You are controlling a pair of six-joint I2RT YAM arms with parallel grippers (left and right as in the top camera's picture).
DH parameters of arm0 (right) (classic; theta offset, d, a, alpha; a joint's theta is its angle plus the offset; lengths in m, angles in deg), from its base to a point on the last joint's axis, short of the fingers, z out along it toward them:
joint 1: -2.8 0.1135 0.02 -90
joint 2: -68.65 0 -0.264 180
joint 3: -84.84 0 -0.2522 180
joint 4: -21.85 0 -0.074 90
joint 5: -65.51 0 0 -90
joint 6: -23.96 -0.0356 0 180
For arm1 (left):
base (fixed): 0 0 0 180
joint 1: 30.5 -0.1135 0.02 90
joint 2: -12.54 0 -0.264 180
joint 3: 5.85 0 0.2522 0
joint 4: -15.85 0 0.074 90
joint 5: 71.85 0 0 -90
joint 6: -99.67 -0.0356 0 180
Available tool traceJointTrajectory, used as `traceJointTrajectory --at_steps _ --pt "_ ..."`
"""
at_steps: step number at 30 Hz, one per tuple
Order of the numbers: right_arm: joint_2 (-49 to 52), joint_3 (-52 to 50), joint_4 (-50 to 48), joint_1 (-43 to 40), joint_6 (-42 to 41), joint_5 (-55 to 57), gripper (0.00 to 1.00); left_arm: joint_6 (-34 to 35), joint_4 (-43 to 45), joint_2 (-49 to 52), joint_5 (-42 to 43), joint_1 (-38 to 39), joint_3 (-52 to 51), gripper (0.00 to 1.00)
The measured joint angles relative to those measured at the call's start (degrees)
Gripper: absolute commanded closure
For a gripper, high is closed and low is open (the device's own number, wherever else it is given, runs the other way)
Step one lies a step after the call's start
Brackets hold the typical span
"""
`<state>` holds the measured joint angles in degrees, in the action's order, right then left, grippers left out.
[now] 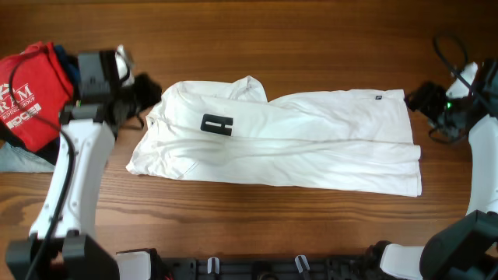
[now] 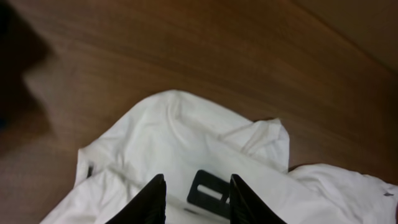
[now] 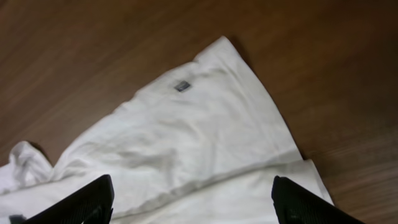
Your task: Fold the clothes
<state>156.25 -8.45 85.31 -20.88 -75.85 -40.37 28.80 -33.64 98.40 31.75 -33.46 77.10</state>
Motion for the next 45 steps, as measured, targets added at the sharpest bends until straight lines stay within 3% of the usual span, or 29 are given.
traceJointTrajectory --at_steps 3,6,8,10,18,26,29,30,31,32,36,40,45 --pt "2.8 4.7 3.1 2.8 2.3 -0.9 0.1 -1.9 -3.3 12.1 -0.6 1.0 12.6 0.5" --pt "4.8 4.8 4.0 3.1 2.6 -1.1 0.08 -4.5 -7.1 24.3 -0.7 1.5 23.0 0.48" --pt "5.0 4.8 4.1 3.1 2.6 -1.0 0.08 -6.1 -6.7 31.3 -0.7 2.8 27.5 0.47" --pt "5.0 4.8 4.1 3.1 2.6 -1.0 0.08 -8.0 -4.9 35.7 -0.7 5.2 28.4 0.39" --pt "5.0 4.8 5.0 3.1 2.6 -1.0 0.07 -18.4 5.8 40.2 -3.1 18.9 29.3 0.32" --pt "5.0 4.8 5.0 3.1 2.6 -0.8 0.05 -19.3 3.6 45.0 -3.5 22.8 29.4 0.31" --pt "5.0 4.8 5.0 3.1 2.6 -0.8 0.05 -19.4 2.1 45.1 -3.5 23.5 29.5 0.43" --pt "5.0 4.8 5.0 3.1 2.6 -0.8 0.06 -19.7 2.0 45.4 -3.7 23.5 29.6 0.73" --pt "5.0 4.8 4.9 3.1 2.6 -0.8 0.07 -19.9 1.9 45.7 -3.9 23.5 29.9 0.95" --pt "5.0 4.8 4.9 3.1 2.6 -0.8 0.11 -19.9 1.9 45.9 -4.0 23.5 30.1 0.96" --pt "5.1 4.8 2.5 3.1 2.8 -0.6 0.11 -19.6 2.3 46.4 -5.4 23.2 30.3 0.96" --pt "9.8 4.8 -1.7 3.1 2.9 -0.6 0.1 -12.6 2.7 46.3 -5.0 20.9 30.9 0.96" --pt "21.5 4.8 -14.6 3.7 4.4 -0.6 0.09 -3.5 3.7 45.6 2.3 14.9 31.0 0.96"
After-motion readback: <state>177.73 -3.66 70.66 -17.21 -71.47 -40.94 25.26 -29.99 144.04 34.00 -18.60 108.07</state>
